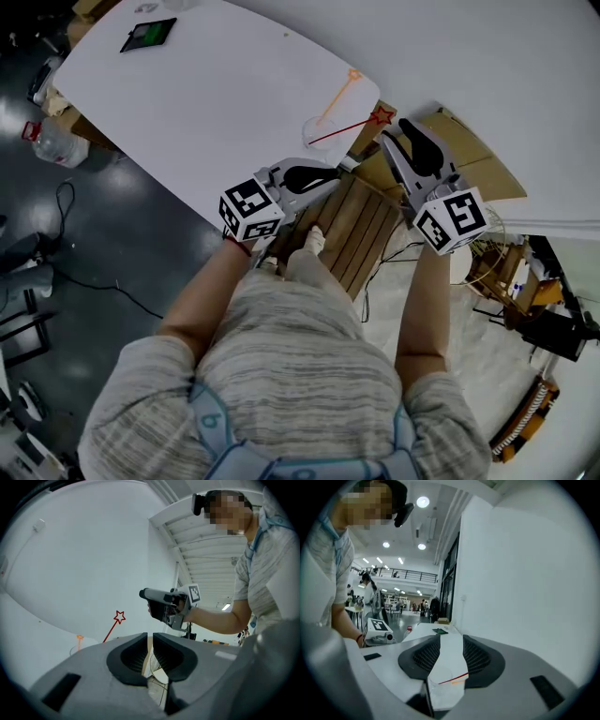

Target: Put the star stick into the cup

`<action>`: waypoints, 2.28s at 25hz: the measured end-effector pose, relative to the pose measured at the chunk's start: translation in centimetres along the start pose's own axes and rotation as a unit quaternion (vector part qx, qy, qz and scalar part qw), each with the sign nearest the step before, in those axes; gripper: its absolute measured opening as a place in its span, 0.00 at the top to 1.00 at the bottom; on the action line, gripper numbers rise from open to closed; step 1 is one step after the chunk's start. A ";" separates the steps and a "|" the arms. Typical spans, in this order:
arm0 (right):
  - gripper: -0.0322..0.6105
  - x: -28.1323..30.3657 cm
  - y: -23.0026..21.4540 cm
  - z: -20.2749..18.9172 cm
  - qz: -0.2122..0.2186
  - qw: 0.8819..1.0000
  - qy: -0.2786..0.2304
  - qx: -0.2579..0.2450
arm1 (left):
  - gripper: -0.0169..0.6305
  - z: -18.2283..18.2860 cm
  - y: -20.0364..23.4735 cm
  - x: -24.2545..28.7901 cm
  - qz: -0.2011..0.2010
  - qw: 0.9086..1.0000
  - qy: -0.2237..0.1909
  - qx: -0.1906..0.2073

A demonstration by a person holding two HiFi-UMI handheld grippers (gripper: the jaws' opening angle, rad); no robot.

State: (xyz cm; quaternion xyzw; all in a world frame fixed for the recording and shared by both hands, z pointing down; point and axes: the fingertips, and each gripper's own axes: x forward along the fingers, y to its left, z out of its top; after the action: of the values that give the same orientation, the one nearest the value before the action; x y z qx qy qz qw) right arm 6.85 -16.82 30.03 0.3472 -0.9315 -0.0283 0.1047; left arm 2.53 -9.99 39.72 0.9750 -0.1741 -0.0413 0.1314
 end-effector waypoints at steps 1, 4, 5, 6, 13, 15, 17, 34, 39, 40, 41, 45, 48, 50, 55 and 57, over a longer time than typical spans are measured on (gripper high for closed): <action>0.72 -0.4 0.2 -0.4 -0.004 1.000 -0.013 0.021 | 0.91 0.2 0.0 0.0 0.001 1.000 0.000 0.001; 0.73 -1.1 1.0 -1.9 -0.012 0.997 -0.034 0.066 | 0.91 0.6 -0.1 0.0 0.004 1.000 -0.001 0.006; 0.74 -1.3 1.2 -2.4 -0.014 0.996 -0.038 0.076 | 0.91 0.7 -0.1 0.0 0.005 1.000 -0.001 0.008; 0.74 -1.5 1.4 -2.9 -0.015 0.995 -0.041 0.085 | 0.91 0.8 -0.2 0.0 0.006 1.000 -0.001 0.009; 0.84 -2.3 1.3 -6.2 -0.020 0.990 -0.041 0.131 | 0.91 1.4 -0.3 0.3 0.018 1.000 0.004 0.016; 0.86 -2.2 0.7 -7.1 -0.024 0.989 -0.038 0.141 | 0.91 1.5 0.0 0.2 0.025 1.000 0.005 0.014; 0.88 -2.2 -0.1 -8.0 -0.032 0.987 -0.035 0.151 | 0.91 1.4 0.3 0.1 0.032 0.999 0.008 0.012; 0.93 3.9 -11.9 -18.0 -0.026 0.964 0.062 0.257 | 0.91 0.4 6.3 -1.5 0.139 0.990 0.021 -0.018; 0.93 8.1 -15.0 -19.3 -0.013 0.970 0.089 0.224 | 0.91 -0.2 8.0 -2.2 0.168 0.985 0.027 -0.030; 0.93 9.0 -15.5 -19.5 -0.008 0.971 0.093 0.219 | 0.91 -0.4 8.2 -2.2 0.173 0.984 0.030 -0.033; 0.93 9.8 -15.9 -19.6 -0.003 0.972 0.098 0.215 | 0.91 -0.5 8.6 -2.2 0.177 0.983 0.032 -0.035; 0.93 12.8 -17.0 -20.3 0.019 0.971 0.113 0.208 | 0.91 -0.8 10.2 -2.3 0.197 0.979 0.035 -0.041; 0.93 14.5 -17.7 -21.1 0.033 0.970 0.126 0.205 | 0.91 -0.8 11.2 -2.2 0.210 0.976 0.035 -0.044; 0.93 15.5 -18.2 -21.5 0.045 0.969 0.138 0.199 | 0.91 -0.9 11.4 -2.2 0.215 0.975 0.036 -0.044; 0.92 18.3 -19.3 -21.6 0.082 0.966 0.164 0.180 | 0.91 -0.8 12.2 -2.1 0.225 0.973 0.041 -0.046; 0.85 19.3 -19.8 -21.8 0.094 0.965 0.178 0.168 | 0.91 -0.8 12.4 -2.1 0.228 0.972 0.042 -0.047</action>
State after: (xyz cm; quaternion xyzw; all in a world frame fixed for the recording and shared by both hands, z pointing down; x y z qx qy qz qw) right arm 10.03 -43.95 52.22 0.2700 -0.9177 0.2010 0.2111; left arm -3.41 -20.24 43.94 0.9034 -0.3835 0.0229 0.1905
